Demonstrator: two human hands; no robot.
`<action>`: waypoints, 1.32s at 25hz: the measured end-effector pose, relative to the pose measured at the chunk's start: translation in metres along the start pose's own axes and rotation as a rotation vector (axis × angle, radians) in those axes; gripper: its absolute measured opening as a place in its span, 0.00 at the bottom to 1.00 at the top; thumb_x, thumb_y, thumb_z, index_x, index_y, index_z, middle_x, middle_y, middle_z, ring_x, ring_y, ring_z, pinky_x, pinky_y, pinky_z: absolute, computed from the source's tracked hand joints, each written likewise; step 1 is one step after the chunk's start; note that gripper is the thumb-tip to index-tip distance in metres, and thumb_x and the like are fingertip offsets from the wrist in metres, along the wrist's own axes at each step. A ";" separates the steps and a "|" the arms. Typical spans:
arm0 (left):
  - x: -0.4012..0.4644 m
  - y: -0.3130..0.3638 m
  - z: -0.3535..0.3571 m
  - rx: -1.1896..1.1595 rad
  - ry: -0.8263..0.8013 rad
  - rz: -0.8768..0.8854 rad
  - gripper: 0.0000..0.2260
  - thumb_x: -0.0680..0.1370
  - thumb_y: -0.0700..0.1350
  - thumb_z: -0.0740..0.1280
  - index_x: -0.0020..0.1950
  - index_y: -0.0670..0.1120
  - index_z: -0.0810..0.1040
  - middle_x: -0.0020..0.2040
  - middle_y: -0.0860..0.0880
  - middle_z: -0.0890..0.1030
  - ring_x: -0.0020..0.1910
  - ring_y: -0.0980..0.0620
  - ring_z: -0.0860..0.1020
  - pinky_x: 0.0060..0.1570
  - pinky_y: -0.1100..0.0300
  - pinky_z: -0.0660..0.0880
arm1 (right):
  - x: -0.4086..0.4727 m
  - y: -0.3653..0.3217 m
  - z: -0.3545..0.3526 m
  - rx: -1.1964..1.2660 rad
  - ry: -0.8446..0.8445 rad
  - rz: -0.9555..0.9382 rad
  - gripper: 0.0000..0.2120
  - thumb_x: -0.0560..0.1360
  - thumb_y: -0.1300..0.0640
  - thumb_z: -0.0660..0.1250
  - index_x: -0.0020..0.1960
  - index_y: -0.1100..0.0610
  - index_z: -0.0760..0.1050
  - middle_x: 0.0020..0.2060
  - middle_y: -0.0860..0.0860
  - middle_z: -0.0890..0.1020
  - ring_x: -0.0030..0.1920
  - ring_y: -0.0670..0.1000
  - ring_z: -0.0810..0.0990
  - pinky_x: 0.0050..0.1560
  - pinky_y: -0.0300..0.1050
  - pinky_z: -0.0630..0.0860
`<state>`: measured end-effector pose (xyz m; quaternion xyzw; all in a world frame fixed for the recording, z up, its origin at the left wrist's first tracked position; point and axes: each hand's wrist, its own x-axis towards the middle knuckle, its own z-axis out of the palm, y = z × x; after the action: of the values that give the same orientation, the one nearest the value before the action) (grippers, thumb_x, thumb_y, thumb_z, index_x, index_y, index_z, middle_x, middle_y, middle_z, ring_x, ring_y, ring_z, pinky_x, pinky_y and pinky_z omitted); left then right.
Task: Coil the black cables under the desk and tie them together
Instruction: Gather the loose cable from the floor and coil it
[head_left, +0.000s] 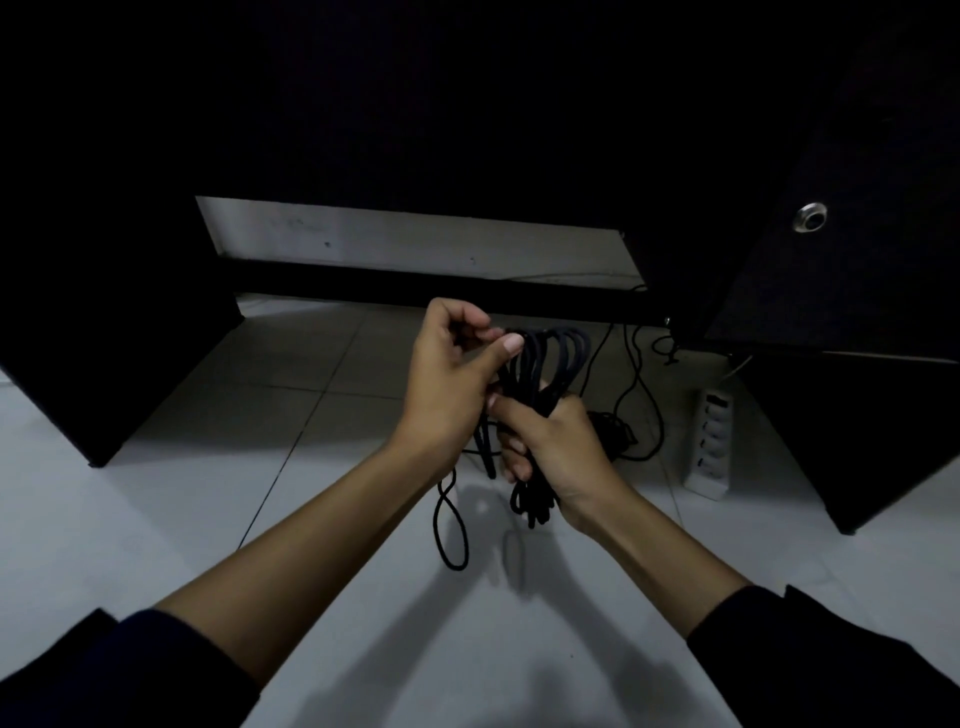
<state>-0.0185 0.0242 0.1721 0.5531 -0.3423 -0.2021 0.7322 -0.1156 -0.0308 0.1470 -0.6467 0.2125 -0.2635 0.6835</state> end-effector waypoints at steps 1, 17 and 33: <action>0.000 0.000 0.000 0.039 0.002 0.032 0.11 0.75 0.37 0.70 0.50 0.46 0.69 0.47 0.47 0.75 0.48 0.53 0.77 0.48 0.58 0.77 | 0.000 -0.001 -0.001 -0.014 -0.002 -0.001 0.12 0.79 0.61 0.63 0.37 0.61 0.70 0.21 0.50 0.66 0.20 0.48 0.64 0.26 0.44 0.67; -0.013 0.004 -0.021 0.404 -0.410 -0.114 0.16 0.78 0.42 0.63 0.65 0.51 0.69 0.51 0.47 0.83 0.55 0.51 0.80 0.61 0.49 0.74 | 0.017 -0.014 -0.026 -0.006 0.101 -0.093 0.19 0.79 0.54 0.65 0.31 0.61 0.71 0.21 0.50 0.66 0.22 0.49 0.66 0.29 0.44 0.69; -0.039 -0.013 -0.018 0.313 -0.396 0.057 0.09 0.82 0.44 0.59 0.48 0.42 0.76 0.39 0.48 0.82 0.35 0.49 0.77 0.38 0.56 0.78 | 0.026 -0.015 -0.029 0.047 0.411 -0.078 0.20 0.78 0.48 0.65 0.29 0.53 0.71 0.21 0.51 0.73 0.26 0.50 0.71 0.37 0.48 0.68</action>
<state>-0.0309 0.0585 0.1458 0.5994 -0.5216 -0.2305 0.5617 -0.1150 -0.0703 0.1607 -0.5711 0.3162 -0.4210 0.6298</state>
